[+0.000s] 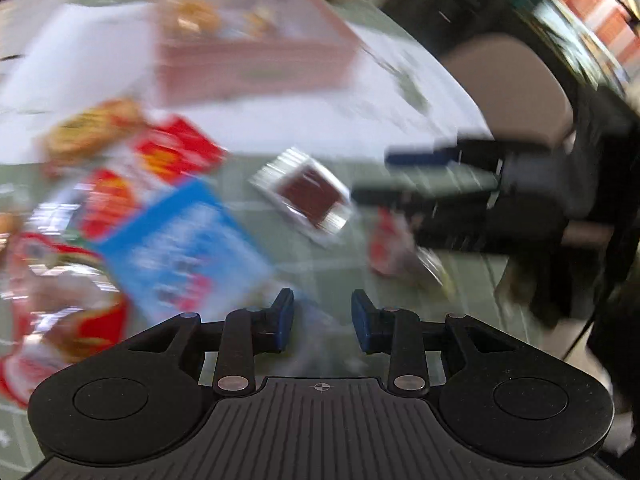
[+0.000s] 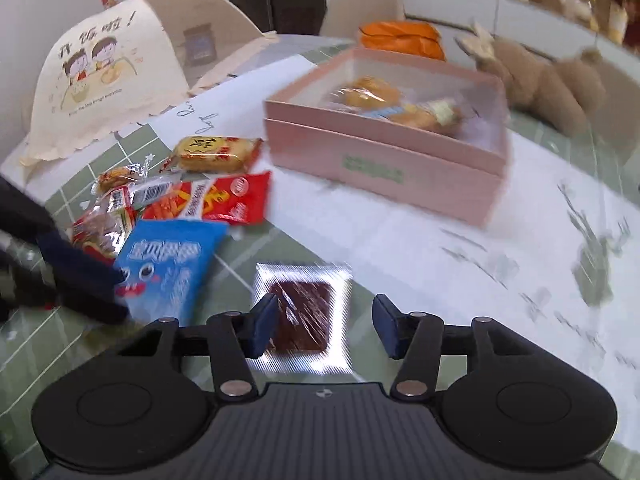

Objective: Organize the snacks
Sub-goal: 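Grasp the silver-wrapped brown jerky packet with the right tool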

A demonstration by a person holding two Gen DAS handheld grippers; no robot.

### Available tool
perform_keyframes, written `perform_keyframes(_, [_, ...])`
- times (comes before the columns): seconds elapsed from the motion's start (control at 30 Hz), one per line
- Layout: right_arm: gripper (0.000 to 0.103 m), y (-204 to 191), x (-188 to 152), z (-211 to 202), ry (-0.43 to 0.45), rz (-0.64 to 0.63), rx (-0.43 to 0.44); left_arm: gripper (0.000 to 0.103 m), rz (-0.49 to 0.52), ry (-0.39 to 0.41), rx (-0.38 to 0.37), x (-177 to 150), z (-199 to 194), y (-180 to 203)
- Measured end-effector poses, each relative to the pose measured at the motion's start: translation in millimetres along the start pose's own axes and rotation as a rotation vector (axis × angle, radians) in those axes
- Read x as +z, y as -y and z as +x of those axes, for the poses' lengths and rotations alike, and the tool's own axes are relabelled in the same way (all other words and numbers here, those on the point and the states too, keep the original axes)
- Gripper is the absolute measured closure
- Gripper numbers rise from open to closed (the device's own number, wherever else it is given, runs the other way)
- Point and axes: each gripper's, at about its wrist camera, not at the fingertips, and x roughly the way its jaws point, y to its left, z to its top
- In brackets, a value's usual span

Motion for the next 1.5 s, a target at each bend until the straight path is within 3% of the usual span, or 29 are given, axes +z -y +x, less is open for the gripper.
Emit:
perform_keyframes(0.1, [0.048,13.4,-17.5,-34.5,0.006,0.001,-0.022,0.068,0.041,-0.043,-0.022,-5.0,16.1,14.4])
perform_keyframes(0.17, [0.035,22.0,-33.3,-51.3,-0.01,0.041,-0.008,0.068,0.03,-0.048,-0.015,-6.1,21.6,13.8])
perform_keyframes(0.23, [0.029,24.0,-51.5,-61.3,-0.023,0.082,0.004,0.068,0.011,-0.037,0.004,-6.2,23.0,9.9])
perform_keyframes(0.3, [0.029,16.0,-66.1,-59.7,-0.033,0.097,0.002,0.068,0.0,-0.024,0.039,-5.9,21.4,4.9])
perform_keyframes(0.37, [0.04,2.7,-73.5,-48.4,-0.05,0.087,-0.02,0.068,-0.019,-0.013,0.086,-3.8,17.1,-5.3])
perform_keyframes(0.43, [0.04,-12.5,-73.1,-37.0,-0.032,0.066,-0.034,0.068,-0.055,0.0,0.12,-4.0,10.8,-19.9])
perform_keyframes(0.53, [0.042,-40.5,-58.9,-22.2,0.009,0.037,0.02,0.068,-0.13,0.037,0.148,-6.3,-6.2,-42.7])
perform_keyframes(0.67, [0.042,-57.3,-31.6,-18.8,0.042,0.025,0.208,0.068,-0.189,0.082,0.186,-9.3,-27.0,-61.4])
perform_keyframes(0.7, [0.042,-57.1,-25.3,-20.6,0.055,0.03,0.217,0.068,-0.203,0.088,0.19,-10.4,-32.1,-66.0])
perform_keyframes(0.77, [0.037,-52.7,-10.9,-18.1,0.077,0.054,0.144,0.068,-0.229,0.083,0.173,-12.9,-37.0,-69.5])
perform_keyframes(0.87, [0.037,-40.5,0.0,1.4,0.061,0.085,-0.011,0.068,-0.248,0.035,0.063,-16.8,-30.8,-60.7])
perform_keyframes(0.93, [0.038,-30.3,0.2,16.4,0.033,0.11,-0.028,0.068,-0.239,-0.004,-0.013,-20.0,-22.2,-49.1])
perform_keyframes(1.0, [0.053,-27.2,-1.6,27.3,0.005,0.097,-0.06,0.068,-0.215,-0.018,-0.039,-20.7,-15.0,-38.2])
perform_keyframes(1.17, [0.054,-16.3,-16.8,12.6,0.021,0.117,-0.106,0.068,-0.175,-0.002,0.049,-10.9,0.7,-32.6])
perform_keyframes(1.33, [0.053,-14.3,-43.4,-3.4,0.036,0.096,-0.144,0.066,-0.151,0.064,0.159,12.5,10.1,-39.4])
perform_keyframes(1.43, [0.052,-17.1,-53.4,-9.6,0.059,0.096,-0.157,0.064,-0.194,0.078,0.139,26.2,16.9,-41.3])
perform_keyframes(1.5, [0.047,-19.9,-58.7,-11.0,0.076,0.1,-0.177,0.064,-0.167,0.074,0.134,31.9,22.7,-32.1])
